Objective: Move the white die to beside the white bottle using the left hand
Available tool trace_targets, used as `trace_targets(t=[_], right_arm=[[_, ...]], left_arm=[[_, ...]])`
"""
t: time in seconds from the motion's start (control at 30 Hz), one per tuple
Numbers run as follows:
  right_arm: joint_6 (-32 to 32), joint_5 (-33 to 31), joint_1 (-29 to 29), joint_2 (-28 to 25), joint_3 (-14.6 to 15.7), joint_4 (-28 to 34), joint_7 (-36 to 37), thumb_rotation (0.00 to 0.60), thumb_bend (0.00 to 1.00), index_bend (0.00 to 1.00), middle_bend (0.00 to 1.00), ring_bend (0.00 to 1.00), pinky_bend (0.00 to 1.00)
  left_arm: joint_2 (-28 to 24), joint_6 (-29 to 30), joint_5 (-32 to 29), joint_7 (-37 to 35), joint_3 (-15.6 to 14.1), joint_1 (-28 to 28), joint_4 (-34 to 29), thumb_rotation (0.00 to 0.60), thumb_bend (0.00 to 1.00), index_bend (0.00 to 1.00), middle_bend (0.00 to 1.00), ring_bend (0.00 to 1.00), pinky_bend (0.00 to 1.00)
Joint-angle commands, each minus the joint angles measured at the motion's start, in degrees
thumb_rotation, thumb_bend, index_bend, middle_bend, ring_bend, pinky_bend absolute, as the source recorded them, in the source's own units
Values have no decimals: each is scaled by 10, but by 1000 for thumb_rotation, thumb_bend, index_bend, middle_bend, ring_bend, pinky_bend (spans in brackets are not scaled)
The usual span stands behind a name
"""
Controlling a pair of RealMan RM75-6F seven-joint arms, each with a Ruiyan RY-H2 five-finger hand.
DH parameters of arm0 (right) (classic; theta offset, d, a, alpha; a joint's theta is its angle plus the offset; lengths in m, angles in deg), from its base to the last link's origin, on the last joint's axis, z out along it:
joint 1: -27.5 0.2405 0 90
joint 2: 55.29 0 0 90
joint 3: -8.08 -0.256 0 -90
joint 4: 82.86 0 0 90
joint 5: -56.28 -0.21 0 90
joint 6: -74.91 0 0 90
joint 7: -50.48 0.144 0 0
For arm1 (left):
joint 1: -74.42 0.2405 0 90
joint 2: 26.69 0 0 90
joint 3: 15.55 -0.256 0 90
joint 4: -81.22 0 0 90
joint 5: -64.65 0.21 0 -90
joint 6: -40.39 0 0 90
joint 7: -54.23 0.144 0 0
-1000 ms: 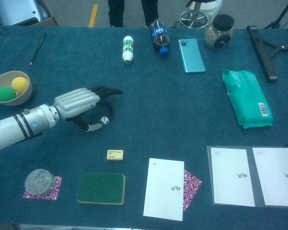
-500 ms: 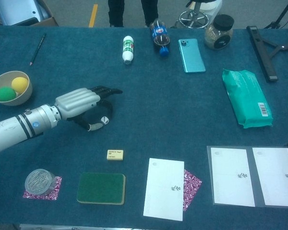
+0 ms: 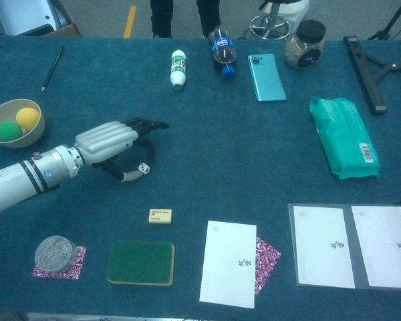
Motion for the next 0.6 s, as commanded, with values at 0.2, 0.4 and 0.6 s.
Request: trace_targets(t=[0.2, 0.4, 0.6], right_arm=[[6, -1, -5, -1, 0, 0, 3, 600, 176, 553, 363, 304, 437], [14, -3, -12, 1, 0, -5, 13, 600, 175, 553, 363, 304, 437], [18, -4, -17, 6, 2, -11, 22, 600, 176, 553, 363, 304, 437]], left_arm=[[-29, 32, -10, 5, 20, 6, -43, 600, 338, 567, 0, 0, 0], [-80, 82, -32, 37, 51, 25, -108, 600, 338, 584, 0, 0, 0], [-135, 130, -56, 64, 62, 65, -175, 600, 338, 596, 0, 0, 0]])
